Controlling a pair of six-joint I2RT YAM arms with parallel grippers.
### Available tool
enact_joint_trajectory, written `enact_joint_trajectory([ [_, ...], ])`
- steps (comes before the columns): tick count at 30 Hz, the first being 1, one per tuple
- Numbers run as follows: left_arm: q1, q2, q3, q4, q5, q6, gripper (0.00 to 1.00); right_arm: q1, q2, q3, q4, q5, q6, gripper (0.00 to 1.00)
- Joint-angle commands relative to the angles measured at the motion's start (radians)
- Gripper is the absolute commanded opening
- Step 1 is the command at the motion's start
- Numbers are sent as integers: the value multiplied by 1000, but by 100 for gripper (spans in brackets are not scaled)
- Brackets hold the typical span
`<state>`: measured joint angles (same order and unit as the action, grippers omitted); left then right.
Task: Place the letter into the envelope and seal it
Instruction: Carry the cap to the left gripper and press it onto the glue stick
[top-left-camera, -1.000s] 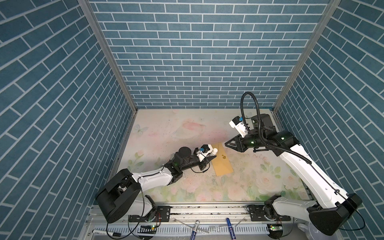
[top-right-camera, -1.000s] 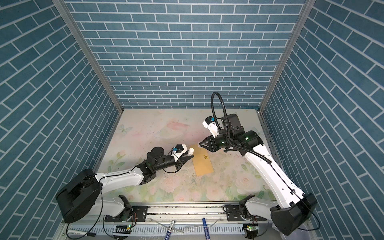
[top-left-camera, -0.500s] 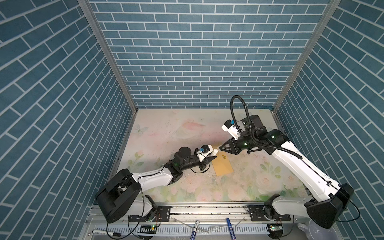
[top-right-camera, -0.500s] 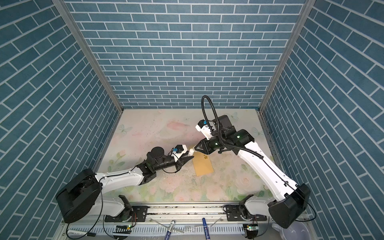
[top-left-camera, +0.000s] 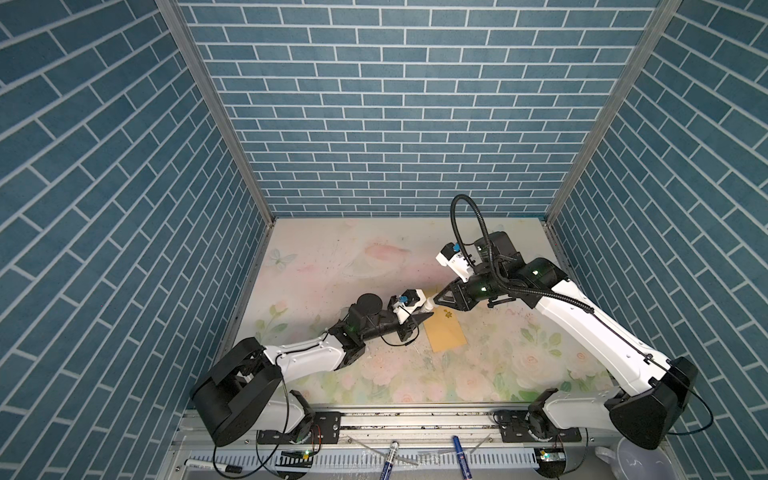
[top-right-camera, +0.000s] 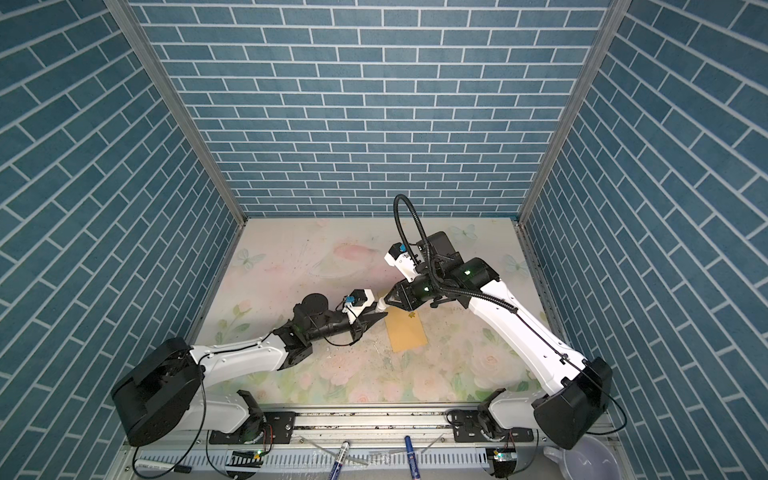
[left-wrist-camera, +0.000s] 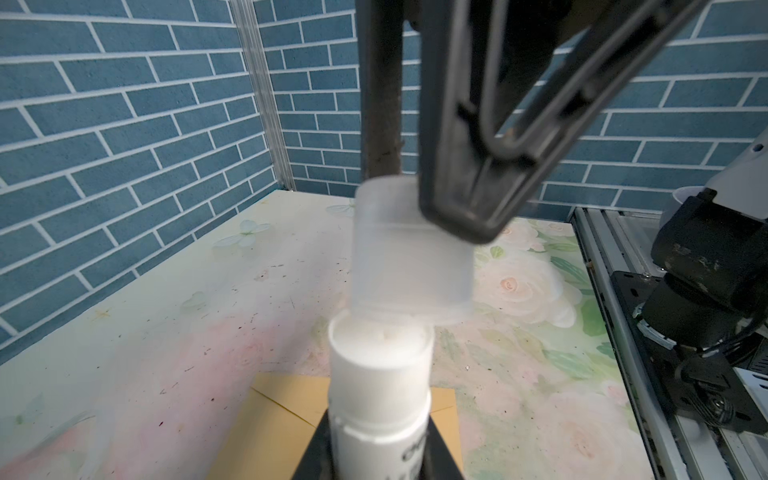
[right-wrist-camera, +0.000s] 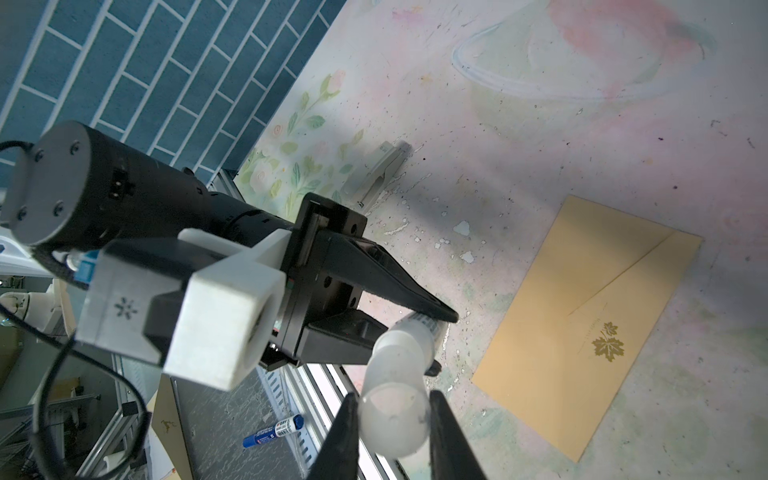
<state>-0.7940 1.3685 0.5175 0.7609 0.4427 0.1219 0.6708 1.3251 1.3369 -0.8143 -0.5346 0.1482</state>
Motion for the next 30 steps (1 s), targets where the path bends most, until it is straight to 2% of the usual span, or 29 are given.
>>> enact_joint_trajectory([
  [1,2,-21,25,36,21,-8,0,15,12,-16,8,-2,-40,2],
  [9,3,-17,27,41,27,-11,0,24,19,-15,6,9,-50,2],
  [22,2,-17,22,49,28,-17,0,26,-56,-9,-13,155,-71,2],
  [30,2,-17,21,55,31,-21,0,26,-21,-10,-13,101,-61,2],
])
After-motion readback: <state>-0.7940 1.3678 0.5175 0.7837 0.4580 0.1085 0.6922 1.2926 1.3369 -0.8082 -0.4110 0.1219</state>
